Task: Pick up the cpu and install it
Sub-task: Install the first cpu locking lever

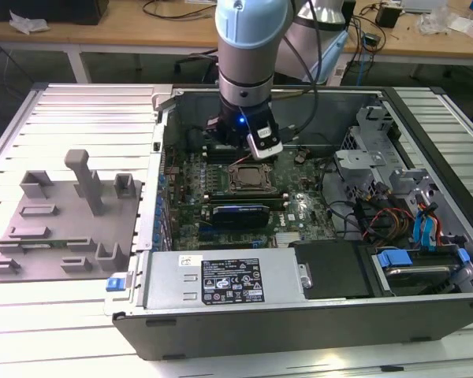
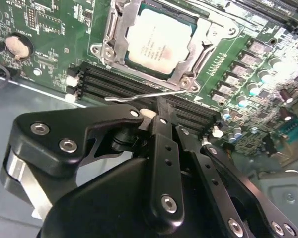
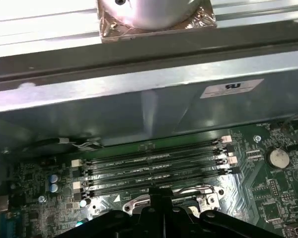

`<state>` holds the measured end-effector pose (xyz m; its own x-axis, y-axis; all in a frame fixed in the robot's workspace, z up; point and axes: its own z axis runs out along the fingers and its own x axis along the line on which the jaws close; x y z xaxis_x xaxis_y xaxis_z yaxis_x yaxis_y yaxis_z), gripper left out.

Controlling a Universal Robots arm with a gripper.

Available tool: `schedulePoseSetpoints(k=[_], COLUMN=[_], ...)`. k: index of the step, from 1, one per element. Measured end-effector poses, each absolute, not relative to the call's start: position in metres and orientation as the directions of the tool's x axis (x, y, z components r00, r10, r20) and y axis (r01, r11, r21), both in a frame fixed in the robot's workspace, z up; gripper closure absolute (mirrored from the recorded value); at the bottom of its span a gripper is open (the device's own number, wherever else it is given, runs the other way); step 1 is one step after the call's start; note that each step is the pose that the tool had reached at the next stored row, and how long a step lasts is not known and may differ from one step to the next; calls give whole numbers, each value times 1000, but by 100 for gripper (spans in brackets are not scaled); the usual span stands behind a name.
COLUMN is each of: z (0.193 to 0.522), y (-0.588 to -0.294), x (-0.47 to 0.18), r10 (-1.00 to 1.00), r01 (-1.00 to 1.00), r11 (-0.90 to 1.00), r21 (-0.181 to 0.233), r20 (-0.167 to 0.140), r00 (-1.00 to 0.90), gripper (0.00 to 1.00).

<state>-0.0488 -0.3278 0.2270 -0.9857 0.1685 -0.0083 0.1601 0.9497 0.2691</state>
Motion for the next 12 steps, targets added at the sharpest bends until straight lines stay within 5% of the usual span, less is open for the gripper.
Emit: schedulePoseSetpoints(k=[12], z=[222], y=[-320], x=[-45], r10=[191], r01=[182], r11=[946], r21=[269], r20=[-8], r00=[-982], gripper=[89])
